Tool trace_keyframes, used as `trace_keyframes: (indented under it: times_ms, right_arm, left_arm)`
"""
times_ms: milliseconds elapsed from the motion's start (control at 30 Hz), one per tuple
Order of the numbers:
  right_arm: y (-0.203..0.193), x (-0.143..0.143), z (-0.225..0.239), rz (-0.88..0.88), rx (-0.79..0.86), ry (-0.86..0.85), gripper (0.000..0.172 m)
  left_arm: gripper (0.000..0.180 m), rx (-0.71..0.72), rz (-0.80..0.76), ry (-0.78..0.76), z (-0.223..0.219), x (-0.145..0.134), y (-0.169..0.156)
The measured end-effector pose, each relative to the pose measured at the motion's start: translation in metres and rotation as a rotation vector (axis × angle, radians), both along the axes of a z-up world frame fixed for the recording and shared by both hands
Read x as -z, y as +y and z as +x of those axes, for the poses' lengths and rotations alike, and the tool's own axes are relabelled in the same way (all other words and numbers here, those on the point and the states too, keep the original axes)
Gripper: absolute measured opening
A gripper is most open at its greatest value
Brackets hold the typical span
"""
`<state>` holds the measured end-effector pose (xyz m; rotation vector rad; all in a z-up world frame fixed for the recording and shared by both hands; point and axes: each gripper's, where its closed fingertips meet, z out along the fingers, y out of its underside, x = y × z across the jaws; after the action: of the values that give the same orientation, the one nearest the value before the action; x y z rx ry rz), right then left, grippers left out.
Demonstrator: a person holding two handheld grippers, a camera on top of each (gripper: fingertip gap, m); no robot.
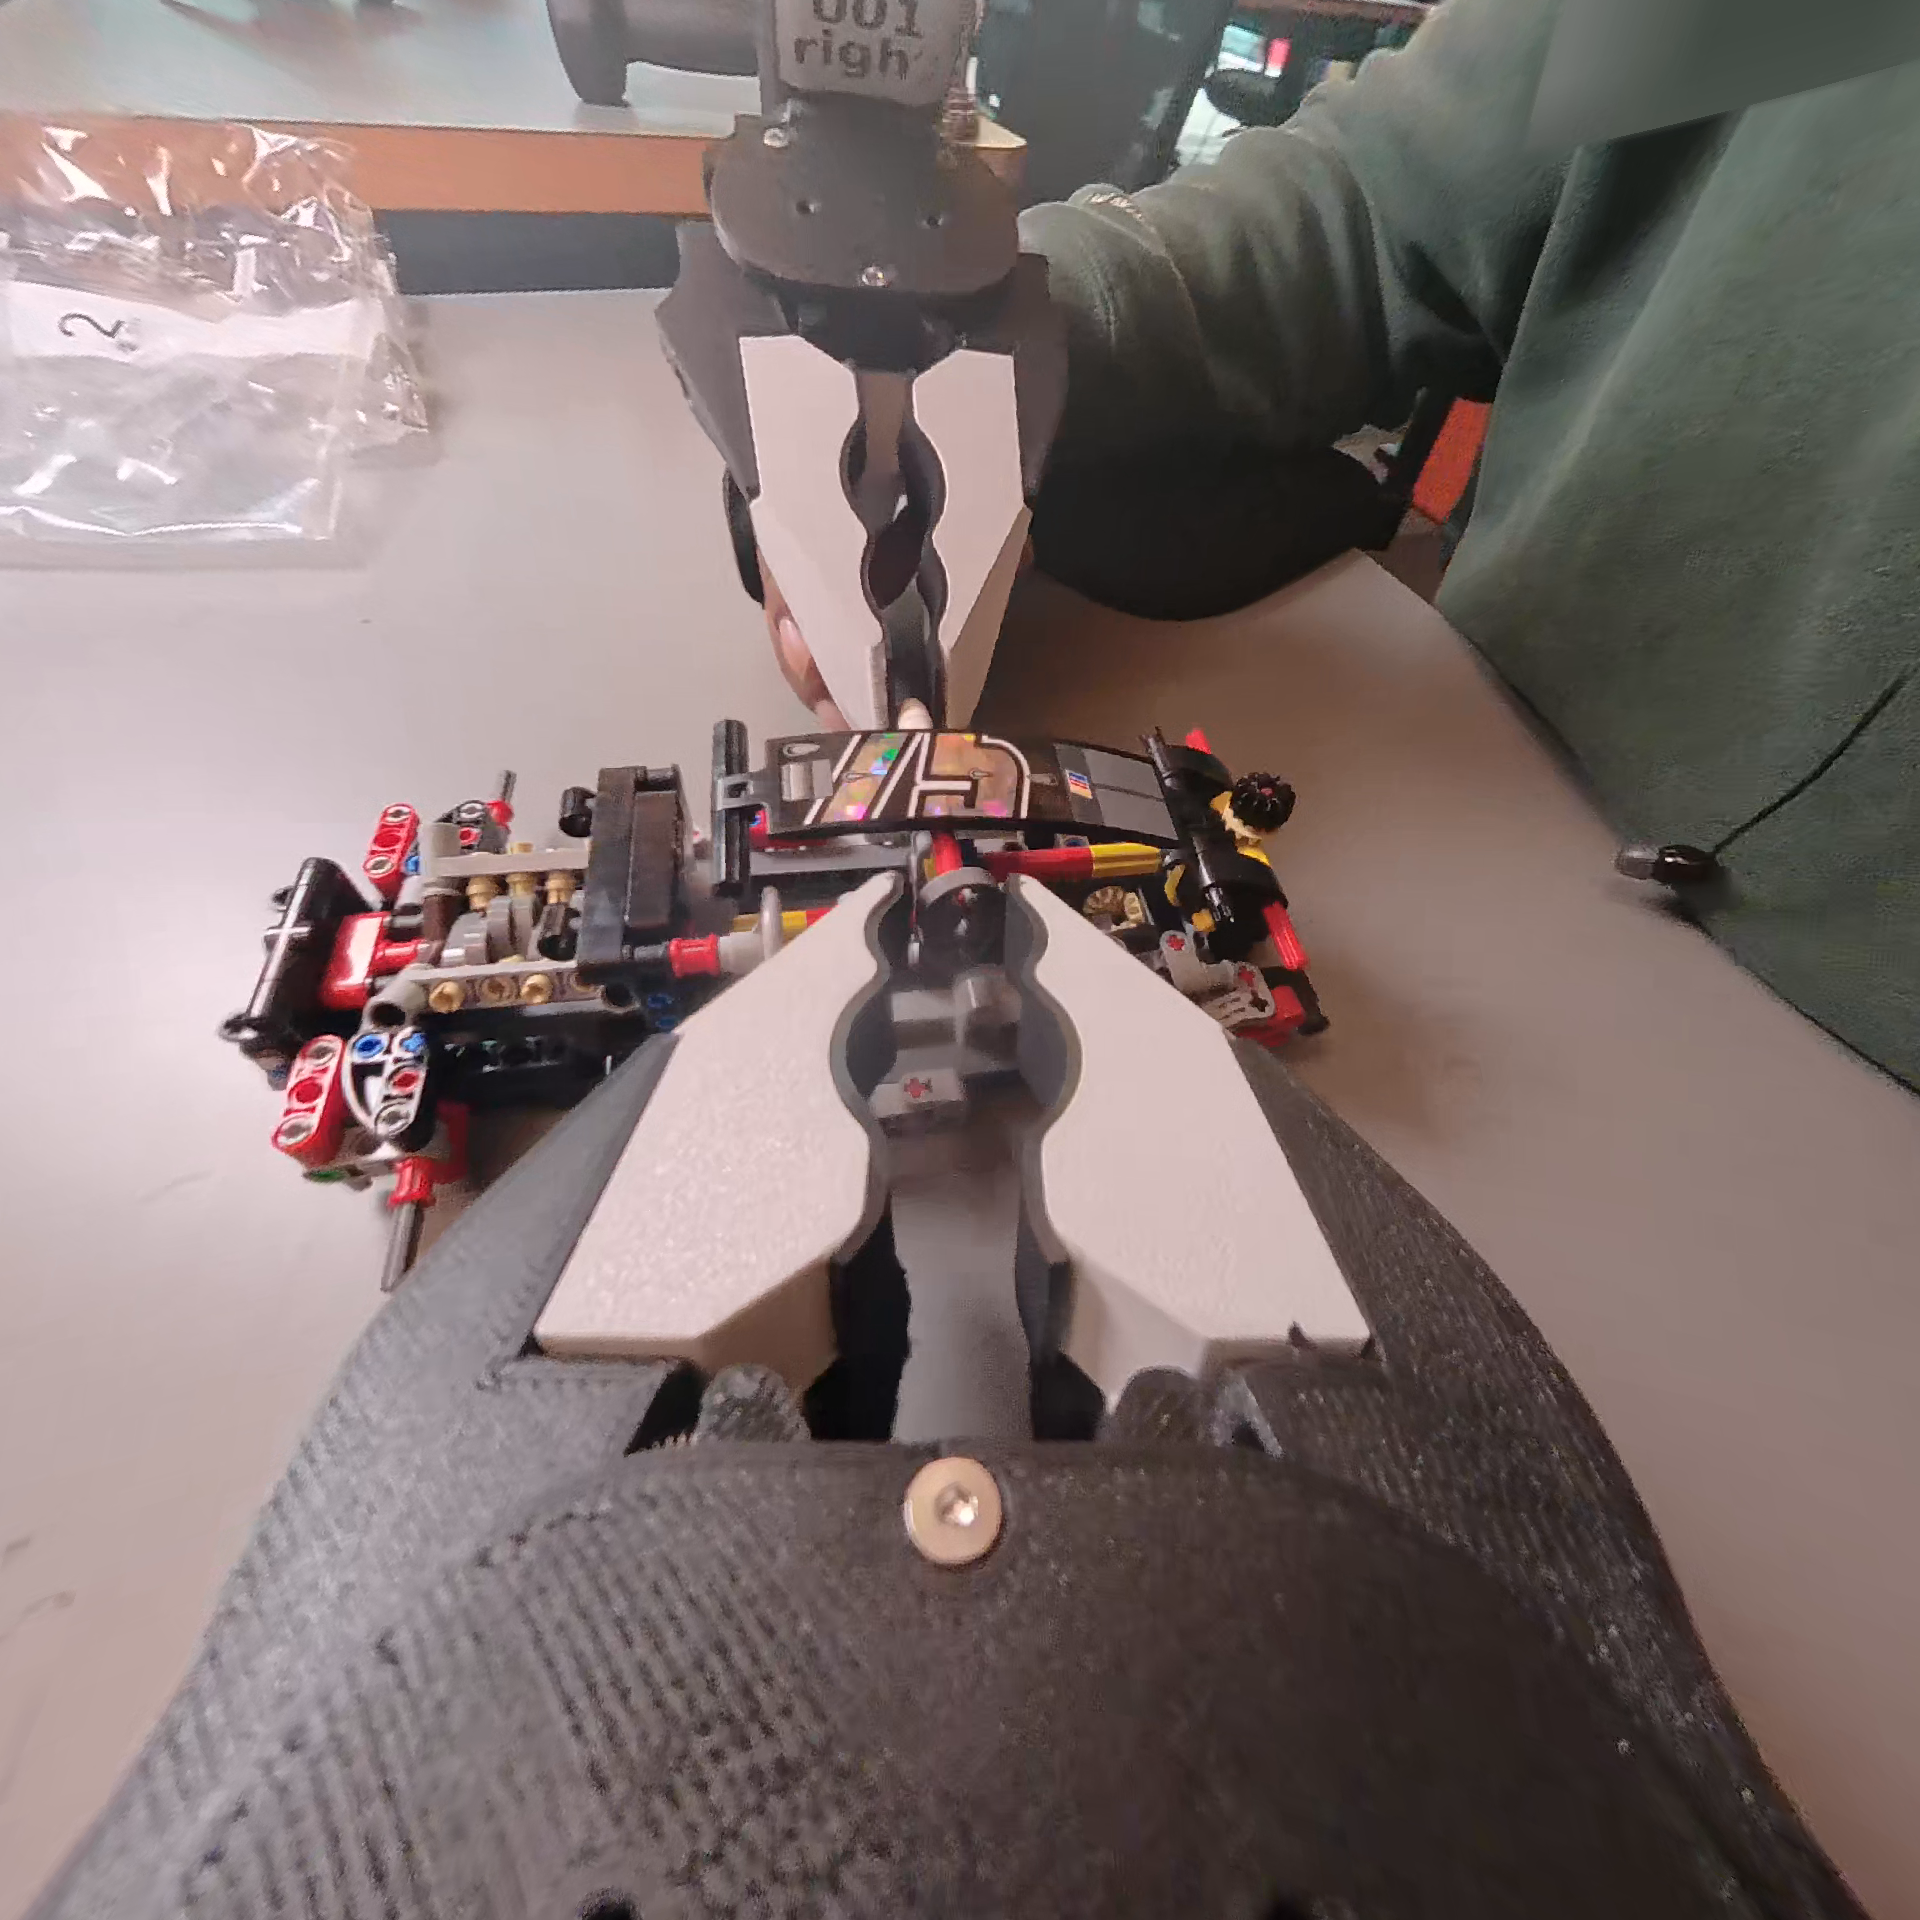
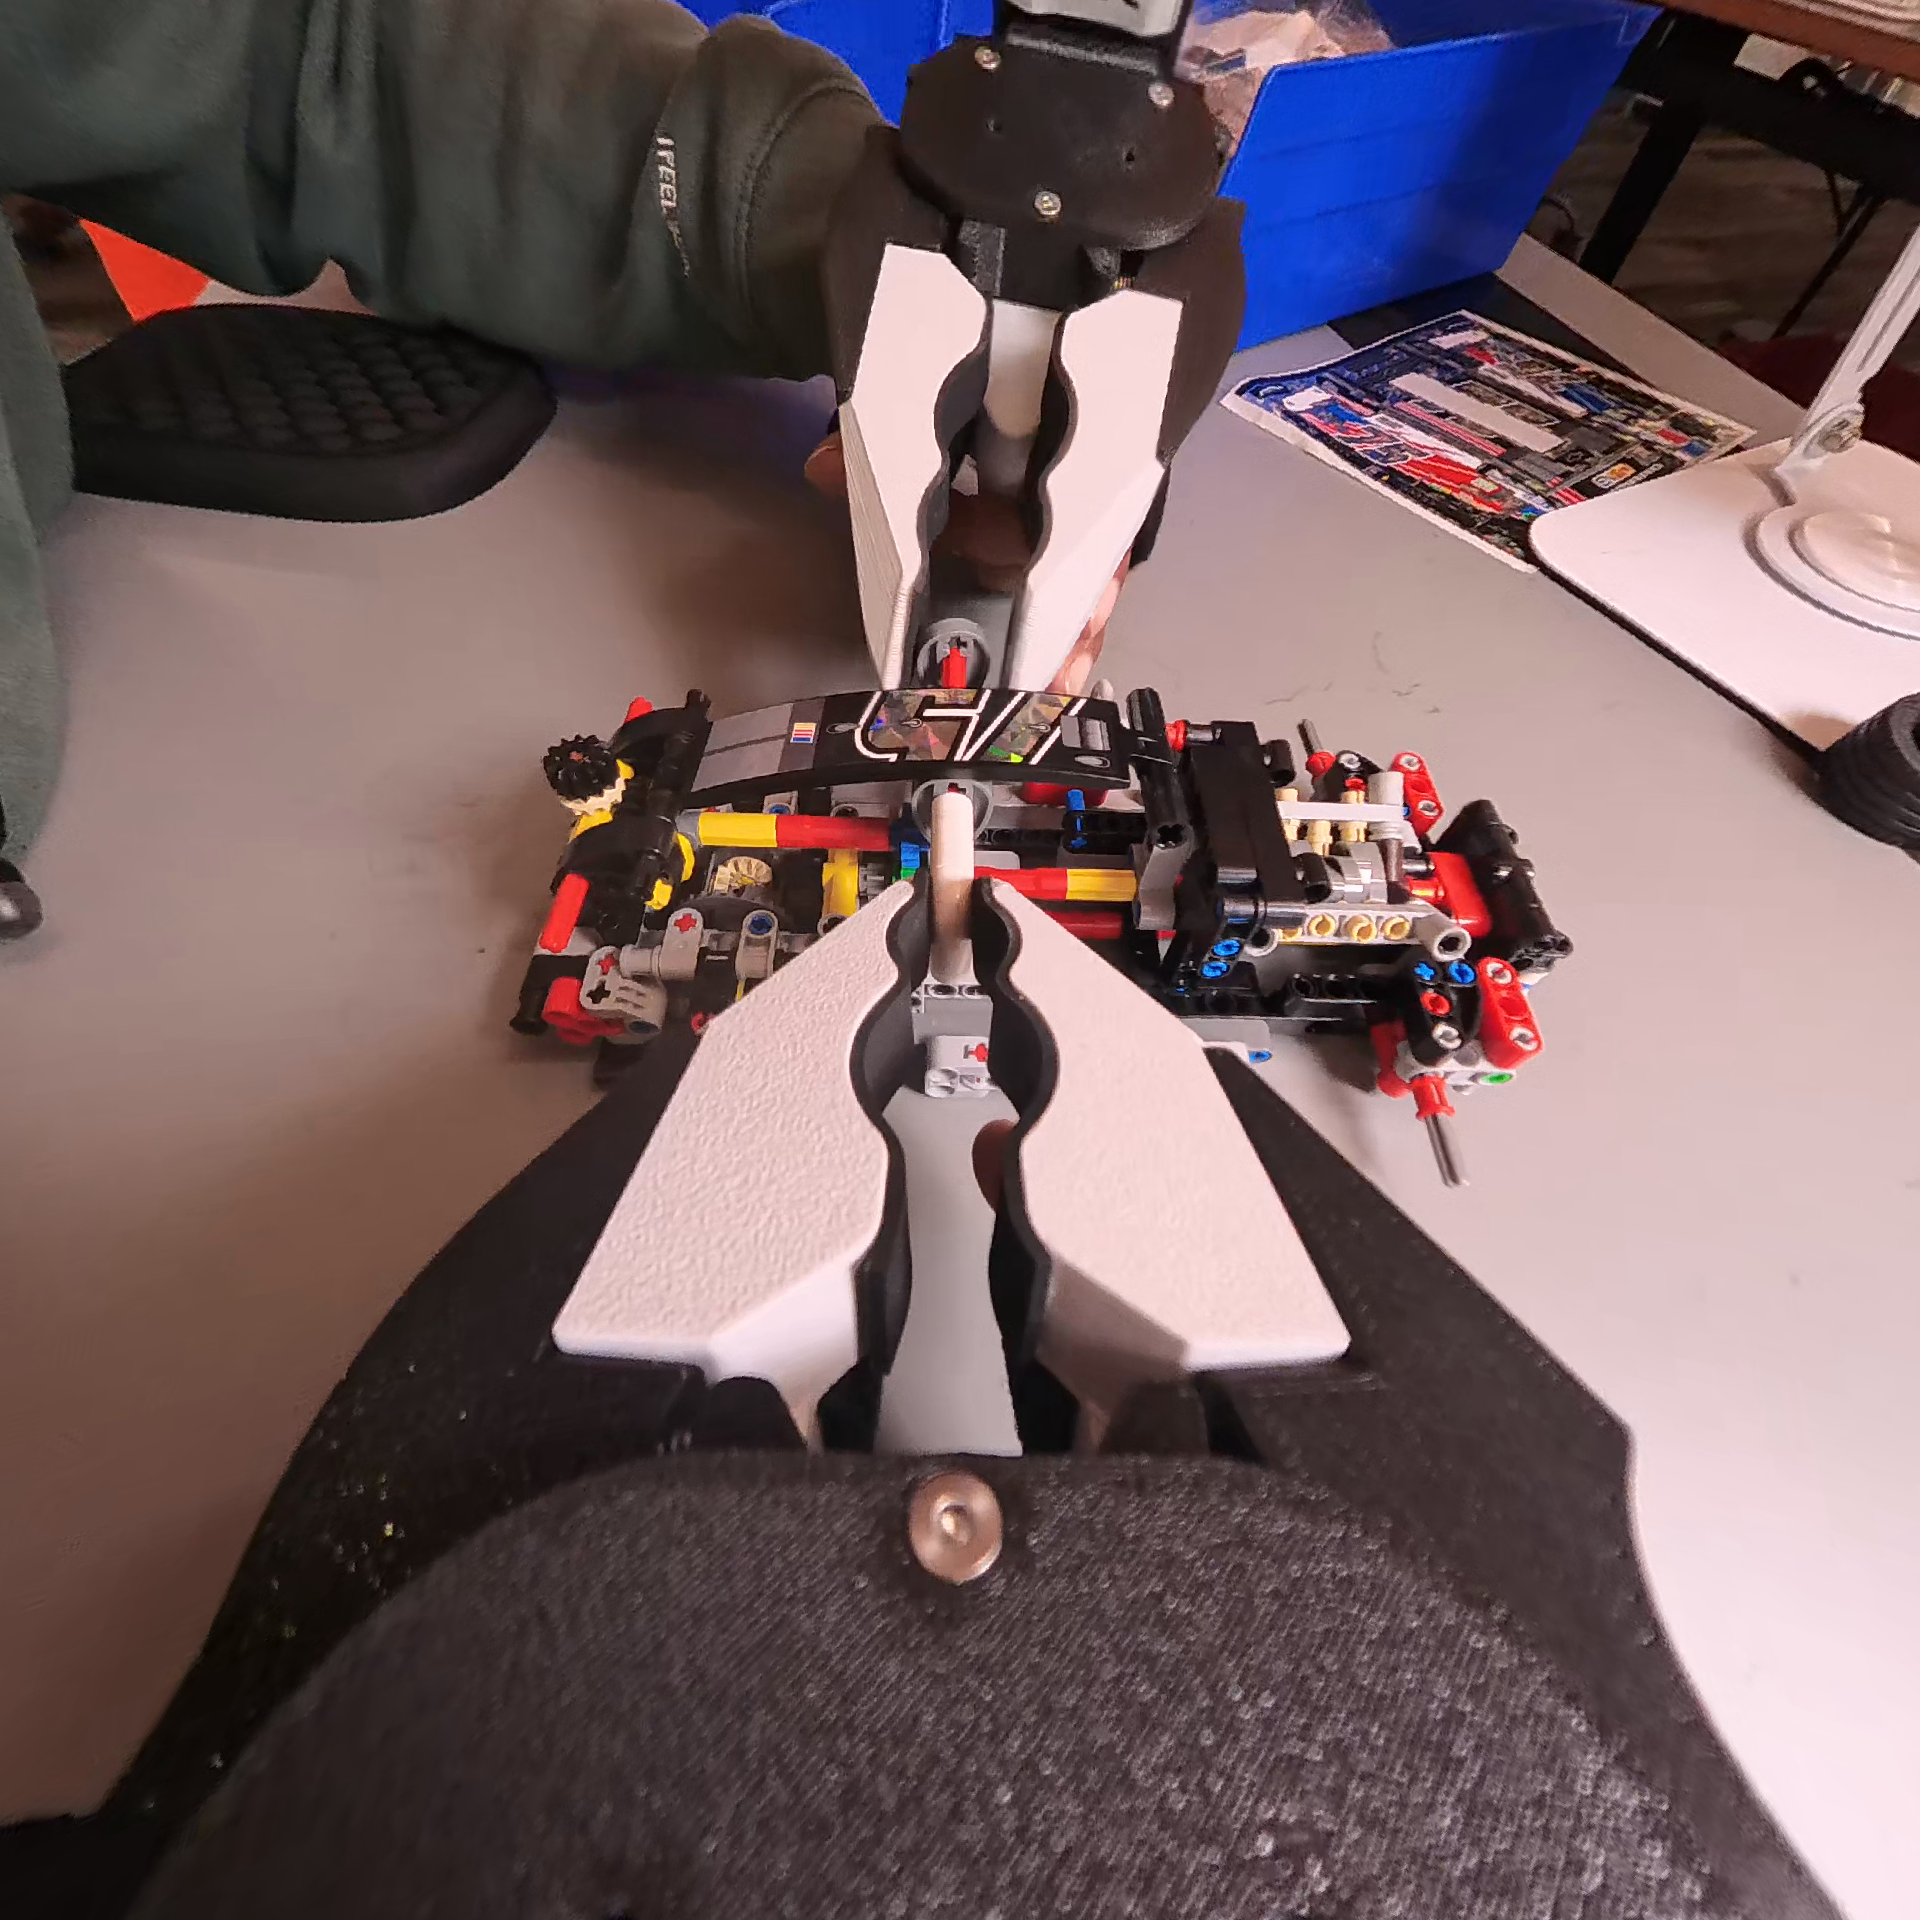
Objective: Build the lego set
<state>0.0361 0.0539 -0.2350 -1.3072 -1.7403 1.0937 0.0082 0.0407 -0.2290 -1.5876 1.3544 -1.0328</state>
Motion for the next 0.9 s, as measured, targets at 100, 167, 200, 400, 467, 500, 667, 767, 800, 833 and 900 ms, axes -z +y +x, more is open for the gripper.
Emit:
trace_keyframes:
  times_ms: [100, 167, 200, 400, 467, 500, 667, 767, 800, 833, 900]
  right_arm:
    - [0.0008, 0.0001, -0.0003, 0.015, 0.002, -0.006, 0.005]
    - [0.0012, 0.0002, -0.0001, 0.020, 0.006, -0.010, 0.005]
    - [0.0015, 0.0002, 0.0000, 0.024, 0.008, -0.012, 0.005]
    - [0.0019, 0.0003, -0.0008, 0.042, 0.016, -0.026, 0.005]
    - [0.0018, 0.0005, -0.0008, 0.052, 0.017, -0.038, 0.005]
    - [0.0019, 0.0002, -0.0009, 0.056, 0.016, -0.043, 0.005]
    - [-0.0002, -0.0011, -0.0004, 0.077, -0.004, -0.077, 0.005]
    - [-0.0013, -0.0028, 0.0005, 0.090, -0.010, -0.102, 0.004]
    - [-0.0006, -0.0020, 0.0013, 0.094, -0.010, -0.111, 0.004]
    - [-0.0017, -0.0017, 0.0020, 0.077, -0.015, -0.116, 0.004]
    - [-0.0022, -0.0024, 0.0035, 0.082, -0.020, -0.130, 0.004]
  left_arm:
    - [0.020, -0.050, 0.012, 0.025, -0.0026, 0.0028, 0.0022]
    - [0.022, -0.079, 0.029, 0.039, -0.0041, 0.0035, 0.0022]
    - [0.024, -0.098, 0.040, 0.045, -0.0056, 0.0035, 0.0028]
    - [0.017, -0.171, 0.094, 0.066, -0.0080, -0.0012, 0.0014]
    - [0.013, -0.184, 0.109, 0.077, -0.0078, -0.0014, 0.0022]
    - [0.014, -0.183, 0.104, 0.081, -0.0078, -0.0012, 0.0020]
    - [0.013, -0.168, 0.083, 0.076, -0.0081, 0.0008, 0.0005]
    - [0.014, -0.159, 0.067, 0.063, -0.0071, 0.0037, -0.0012]
    - [0.013, -0.161, 0.062, 0.044, -0.0061, 0.0017, -0.0014]
    - [0.013, -0.155, 0.058, 0.042, -0.0053, 0.0012, -0.0019]
    - [0.013, -0.134, 0.059, 0.058, -0.0036, 0.0024, -0.0034]
